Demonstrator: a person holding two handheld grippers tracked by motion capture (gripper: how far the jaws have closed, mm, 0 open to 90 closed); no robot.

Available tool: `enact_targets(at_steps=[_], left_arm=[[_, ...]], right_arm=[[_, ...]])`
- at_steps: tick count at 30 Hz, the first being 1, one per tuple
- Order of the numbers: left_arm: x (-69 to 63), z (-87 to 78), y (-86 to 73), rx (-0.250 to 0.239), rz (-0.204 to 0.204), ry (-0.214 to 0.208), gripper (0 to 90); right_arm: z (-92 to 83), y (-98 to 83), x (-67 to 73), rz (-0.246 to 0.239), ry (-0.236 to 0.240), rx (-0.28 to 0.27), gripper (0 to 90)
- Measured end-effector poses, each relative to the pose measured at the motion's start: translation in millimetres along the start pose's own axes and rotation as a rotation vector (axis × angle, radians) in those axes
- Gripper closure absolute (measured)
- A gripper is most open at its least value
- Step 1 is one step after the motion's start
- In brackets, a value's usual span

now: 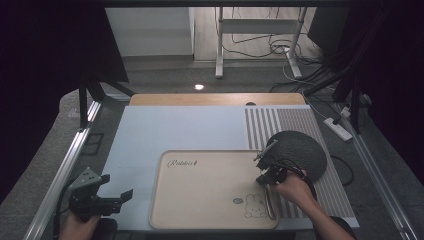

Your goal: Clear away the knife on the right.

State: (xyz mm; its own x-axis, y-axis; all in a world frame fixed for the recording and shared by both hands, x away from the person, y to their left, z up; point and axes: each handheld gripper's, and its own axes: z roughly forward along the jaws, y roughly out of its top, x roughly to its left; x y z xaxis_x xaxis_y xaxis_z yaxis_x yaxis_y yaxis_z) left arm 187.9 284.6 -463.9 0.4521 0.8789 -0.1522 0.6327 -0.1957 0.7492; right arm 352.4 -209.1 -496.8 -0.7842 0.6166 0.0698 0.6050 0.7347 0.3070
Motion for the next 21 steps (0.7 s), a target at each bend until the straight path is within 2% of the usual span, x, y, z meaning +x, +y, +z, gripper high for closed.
enact_targets(at_steps=[2,6,11,21], left_arm=[[0.0,-0.1,0.1,0.001,0.0,0.001,1.3],[-0.4,0.3,0.2,0.001,0.003,0.001,1.4],[-0.1,0.4,0.4,0.003,0.002,0.0,1.5],[-0.4,0.5,0.4,0.004,0.004,0.001,1.6]], right_arm=[[-0.6,-2.5,-1.8,0.011,0.016,-0.006,90.0],[-0.5,-0.5,0.9,-0.005,-0.001,0.01,90.0],[-2.0,-0.2,0.4,0.007,0.018,0.007,87.2],[-9.4,5.4,5.4,-0.005,0.023,-0.069,65.6]])
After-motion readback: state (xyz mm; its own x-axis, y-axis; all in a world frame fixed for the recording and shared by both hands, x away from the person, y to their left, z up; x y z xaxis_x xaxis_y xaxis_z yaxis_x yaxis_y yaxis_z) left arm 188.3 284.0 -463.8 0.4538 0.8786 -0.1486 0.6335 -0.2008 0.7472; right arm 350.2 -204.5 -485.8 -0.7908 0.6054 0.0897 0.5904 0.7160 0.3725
